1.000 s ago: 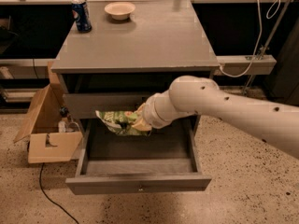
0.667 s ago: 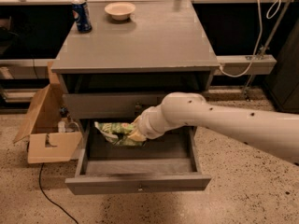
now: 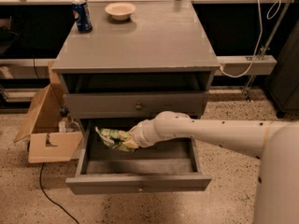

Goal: Place green jalapeno chip bag into middle drawer

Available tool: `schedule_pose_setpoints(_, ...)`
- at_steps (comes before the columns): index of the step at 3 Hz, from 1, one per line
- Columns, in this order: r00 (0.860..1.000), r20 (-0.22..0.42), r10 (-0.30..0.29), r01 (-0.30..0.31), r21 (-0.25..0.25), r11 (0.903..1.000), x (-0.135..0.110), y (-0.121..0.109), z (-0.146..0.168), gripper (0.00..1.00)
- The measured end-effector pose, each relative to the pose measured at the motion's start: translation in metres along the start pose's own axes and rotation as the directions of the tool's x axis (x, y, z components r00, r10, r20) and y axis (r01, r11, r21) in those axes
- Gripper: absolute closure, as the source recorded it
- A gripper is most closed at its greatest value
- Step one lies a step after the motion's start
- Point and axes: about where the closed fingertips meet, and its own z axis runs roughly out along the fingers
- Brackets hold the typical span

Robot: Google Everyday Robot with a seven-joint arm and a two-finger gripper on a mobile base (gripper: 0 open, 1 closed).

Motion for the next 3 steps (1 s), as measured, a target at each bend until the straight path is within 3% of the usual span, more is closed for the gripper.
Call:
schedule_pose_setpoints(1, 0.999, -0.027, 0.036, -0.036, 0.016, 0.9992, 0.023, -0.008, 0.040, 1.00)
schedule_pose_setpoints(3, 0.988, -0.071, 0.134, -0.132, 0.036, 0.9906, 0.069, -0.013, 0.087, 1.00)
